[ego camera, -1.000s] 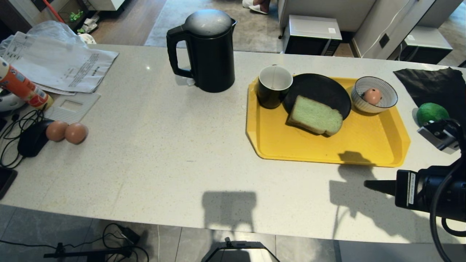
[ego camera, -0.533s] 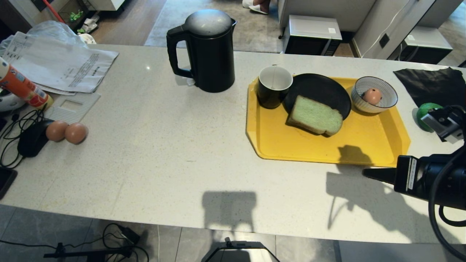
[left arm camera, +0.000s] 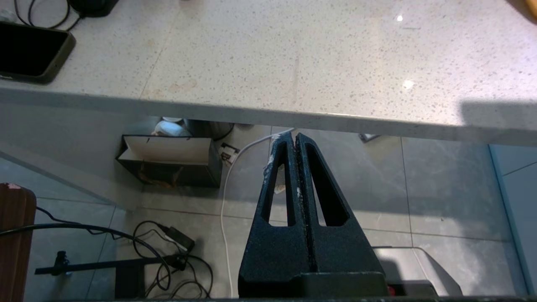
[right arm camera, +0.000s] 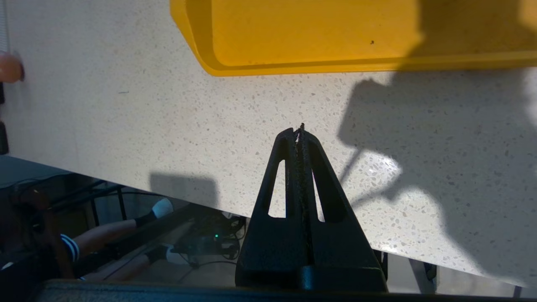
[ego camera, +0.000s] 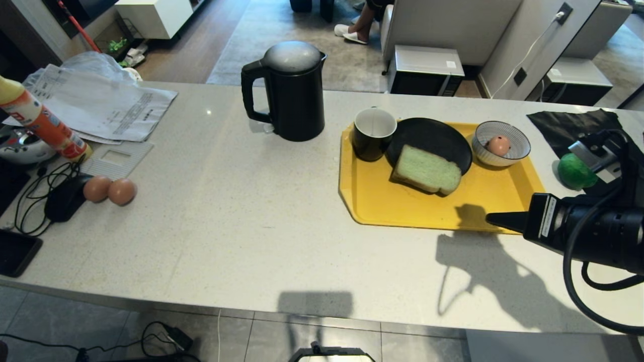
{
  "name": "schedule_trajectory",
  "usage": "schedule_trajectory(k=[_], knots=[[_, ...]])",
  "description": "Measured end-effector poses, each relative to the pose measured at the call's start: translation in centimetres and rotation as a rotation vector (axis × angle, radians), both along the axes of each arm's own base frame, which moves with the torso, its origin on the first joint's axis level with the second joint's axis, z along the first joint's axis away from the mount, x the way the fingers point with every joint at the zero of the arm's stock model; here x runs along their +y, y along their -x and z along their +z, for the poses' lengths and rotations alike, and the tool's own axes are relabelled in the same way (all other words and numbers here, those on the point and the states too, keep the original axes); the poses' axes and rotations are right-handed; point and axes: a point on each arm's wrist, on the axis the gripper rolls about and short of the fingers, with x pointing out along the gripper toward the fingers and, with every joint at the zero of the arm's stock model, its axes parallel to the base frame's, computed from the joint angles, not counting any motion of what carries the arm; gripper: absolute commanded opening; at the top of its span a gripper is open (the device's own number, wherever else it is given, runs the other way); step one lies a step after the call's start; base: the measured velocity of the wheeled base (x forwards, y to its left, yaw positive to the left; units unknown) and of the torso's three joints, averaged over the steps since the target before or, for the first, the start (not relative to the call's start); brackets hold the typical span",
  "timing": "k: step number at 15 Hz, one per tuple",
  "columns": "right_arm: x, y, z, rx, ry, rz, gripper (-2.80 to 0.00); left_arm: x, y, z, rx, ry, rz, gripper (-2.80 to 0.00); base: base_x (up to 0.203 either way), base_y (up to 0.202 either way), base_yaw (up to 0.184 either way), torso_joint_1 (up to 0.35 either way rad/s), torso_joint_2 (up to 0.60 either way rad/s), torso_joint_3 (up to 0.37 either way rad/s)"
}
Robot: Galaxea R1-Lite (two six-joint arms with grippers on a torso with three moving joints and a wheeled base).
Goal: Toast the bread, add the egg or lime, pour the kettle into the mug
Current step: Pick up the bread slice
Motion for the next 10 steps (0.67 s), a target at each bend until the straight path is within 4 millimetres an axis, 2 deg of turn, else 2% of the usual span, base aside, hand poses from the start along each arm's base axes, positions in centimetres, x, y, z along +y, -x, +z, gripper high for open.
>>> schedule_trajectory(k=[3,10], knots=[[0.4,-1.0,-0.3,0.014,0.005,0.000,-2.80,0.0,0.0,0.0,0.000,0.000,0.000,-2.80,0.000,0.000,0.000,-0.002,0.00,0.164],[1.0,-3.5,-2.3,0.086,0.045,-0.021,-2.80,0.0,0.0,0.0,0.000,0.000,0.000,-2.80,0.000,0.000,0.000,0.000,0.00,0.012]])
